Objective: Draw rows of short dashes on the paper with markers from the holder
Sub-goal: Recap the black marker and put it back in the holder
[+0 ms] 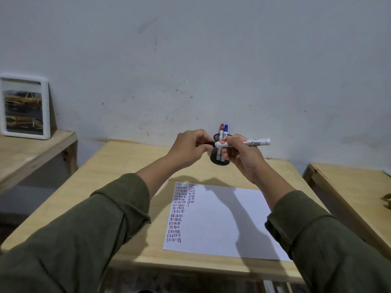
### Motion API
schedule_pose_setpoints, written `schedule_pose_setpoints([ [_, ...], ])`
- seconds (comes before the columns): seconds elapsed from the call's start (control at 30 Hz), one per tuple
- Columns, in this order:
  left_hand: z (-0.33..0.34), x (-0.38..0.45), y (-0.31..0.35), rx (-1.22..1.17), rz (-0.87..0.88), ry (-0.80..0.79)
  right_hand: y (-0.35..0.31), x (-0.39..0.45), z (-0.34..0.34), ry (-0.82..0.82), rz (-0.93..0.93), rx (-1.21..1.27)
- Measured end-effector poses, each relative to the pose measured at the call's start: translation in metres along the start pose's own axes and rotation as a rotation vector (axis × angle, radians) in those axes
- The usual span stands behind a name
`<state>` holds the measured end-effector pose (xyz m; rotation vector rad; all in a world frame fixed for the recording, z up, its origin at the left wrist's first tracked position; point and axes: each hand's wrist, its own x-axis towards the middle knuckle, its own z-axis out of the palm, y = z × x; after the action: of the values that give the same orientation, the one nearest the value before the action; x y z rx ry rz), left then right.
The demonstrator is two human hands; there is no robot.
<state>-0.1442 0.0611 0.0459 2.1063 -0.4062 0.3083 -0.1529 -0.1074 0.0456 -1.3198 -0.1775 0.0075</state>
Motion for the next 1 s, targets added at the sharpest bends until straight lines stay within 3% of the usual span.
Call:
schedule_pose_setpoints([
  [0.2,0.013,-0.016,0.007,0.148,0.152,0.164,0.014,-0.009,0.009,0.038,-0.048,0.132],
  [0.37,0.015,-0.024,0.004,0.028,0.031,0.15,0.012,-0.02,0.007,0.027,-0.051,-0.026],
  [0.73,-0.005,0.01,0.018,-0.121,-0.04,0.113,-0.022,-0.034,-0.022,-0.277,0.172,0.178],
  [1.0,0.019,0.065,0.049,-0.176,0.066,0.017,-0.017,0.005,-0.038,-0.085,0.039,-0.024],
])
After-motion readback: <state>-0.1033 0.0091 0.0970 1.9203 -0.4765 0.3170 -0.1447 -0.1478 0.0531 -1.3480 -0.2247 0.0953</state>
